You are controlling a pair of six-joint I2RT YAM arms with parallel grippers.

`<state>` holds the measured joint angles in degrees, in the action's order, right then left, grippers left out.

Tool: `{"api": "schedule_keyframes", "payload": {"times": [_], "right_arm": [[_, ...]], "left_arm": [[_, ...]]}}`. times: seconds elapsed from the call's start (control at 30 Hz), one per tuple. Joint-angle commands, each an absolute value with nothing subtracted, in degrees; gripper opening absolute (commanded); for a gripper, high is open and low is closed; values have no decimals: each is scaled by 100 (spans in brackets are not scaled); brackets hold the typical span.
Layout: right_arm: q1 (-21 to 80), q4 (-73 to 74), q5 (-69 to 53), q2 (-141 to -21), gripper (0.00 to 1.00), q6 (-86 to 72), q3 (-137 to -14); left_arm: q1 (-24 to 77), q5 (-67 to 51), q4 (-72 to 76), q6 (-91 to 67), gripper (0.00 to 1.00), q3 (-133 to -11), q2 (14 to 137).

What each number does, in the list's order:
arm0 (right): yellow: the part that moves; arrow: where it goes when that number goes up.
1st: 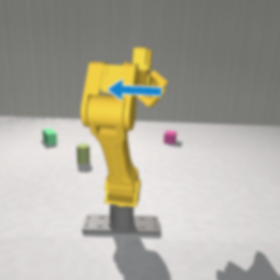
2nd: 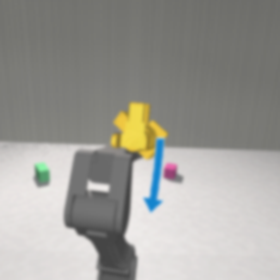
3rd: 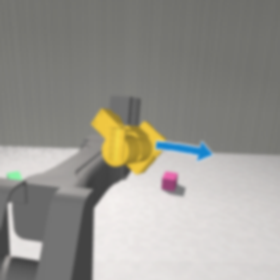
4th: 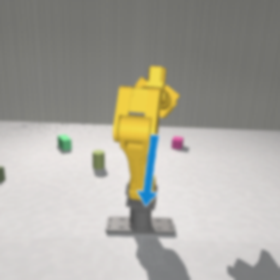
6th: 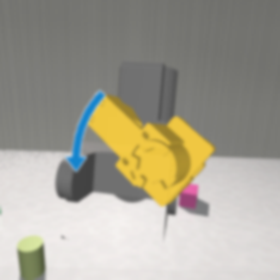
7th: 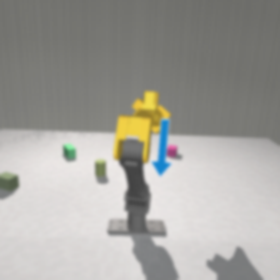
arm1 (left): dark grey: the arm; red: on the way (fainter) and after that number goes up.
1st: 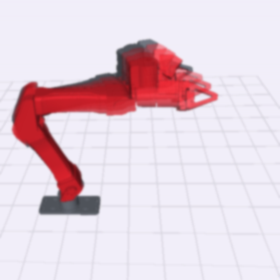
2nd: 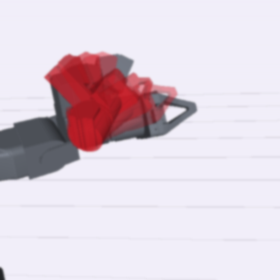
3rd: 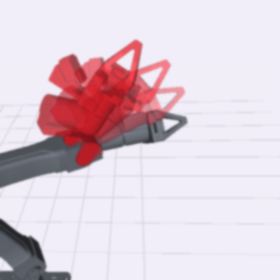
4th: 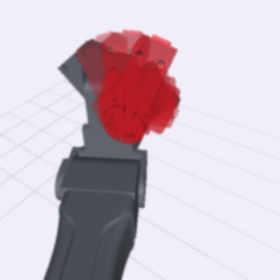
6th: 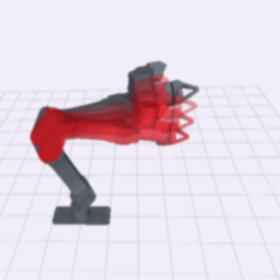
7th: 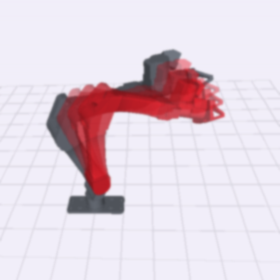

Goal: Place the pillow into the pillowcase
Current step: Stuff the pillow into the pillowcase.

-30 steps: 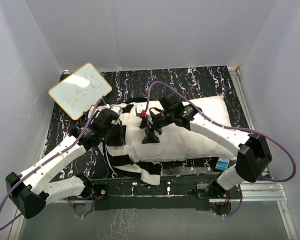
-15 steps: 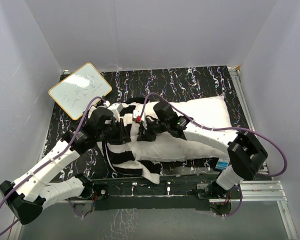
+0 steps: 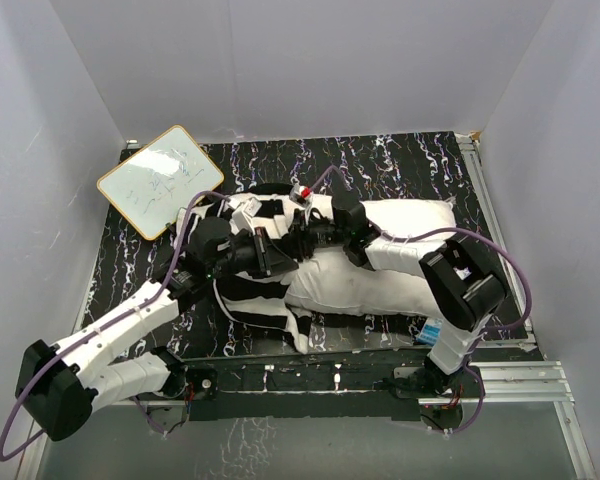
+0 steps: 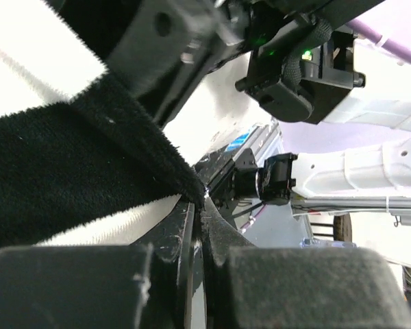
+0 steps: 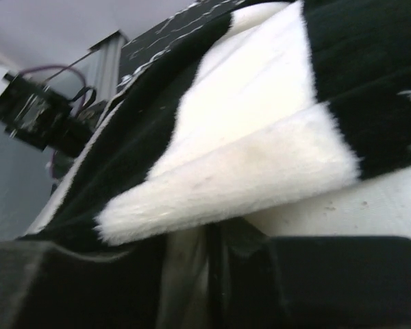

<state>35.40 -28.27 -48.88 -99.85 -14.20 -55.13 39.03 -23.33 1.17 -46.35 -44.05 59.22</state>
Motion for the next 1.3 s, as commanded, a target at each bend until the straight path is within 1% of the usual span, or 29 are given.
{"api": "schedule_keyframes", "payload": {"times": [0.0,0.03,0.07,0.1,0.17,0.23,0.3,0.33,0.37,0.5,0.67,0.77,0.9,1.07,1.1,1.13,1.2,1.27], "right_arm": [[3452,-3449,-6130,-10104,36,-1269,-5054],[3385,-2817,-6267,-10046,43,-633,-5171],[3311,-2003,-6358,-9802,50,49,-5375],[3184,-1125,-6442,-9667,55,863,-5605],[2985,677,-6478,-9482,64,2310,-6143],[2875,2302,-6252,-9338,70,3645,-6708],[2851,3313,-5822,-9170,73,4480,-7075],[2839,3619,-5634,-9066,74,4769,-7182],[2837,3848,-5462,-8957,75,4950,-7238],[2813,4040,-4975,-8422,75,5147,-7197],[2799,4031,-5197,-8194,75,4901,-7280],[2806,3227,-5295,-8115,75,4213,-6945],[2798,1992,-4903,-8116,75,3307,-6332],[2803,1165,-4675,-8088,75,2959,-5643],[2801,1051,-4615,-8072,75,2915,-5535],[2797,881,-4563,-8061,75,2865,-5437],[2812,614,-4469,-8072,74,2725,-5250],[2840,393,-4392,-8112,67,2592,-5127]], "left_arm": [[4061,-2907,1126,-4878,0,-3986,5862],[4061,-2734,955,-4749,0,-3901,5872],[4061,-2593,805,-4649,5,-3805,5855],[4053,-2422,669,-4546,15,-3740,5811],[4043,-2258,385,-4412,30,-3651,5650],[4043,-2135,19,-4227,47,-3732,5397],[4034,-1935,-582,-3962,60,-3995,5110],[4034,-1827,-885,-3804,64,-4185,4982],[4033,-1717,-1216,-3639,65,-4402,4866],[4028,-1159,-2365,-3059,64,-5381,4738],[4029,-185,-2903,-2787,59,-6169,5453],[4025,466,-2957,-2726,59,-6677,6304],[4019,1143,-3212,-2392,61,-7719,7527],[3885,1257,-3352,-2118,61,-8270,8459],[3862,1214,-3358,-2106,59,-8292,8536],[3851,1125,-3329,-2101,53,-8285,8586],[3826,813,-3199,-2134,32,-8236,8598],[3796,368,-3092,-2209,14,-8182,8600]]}}
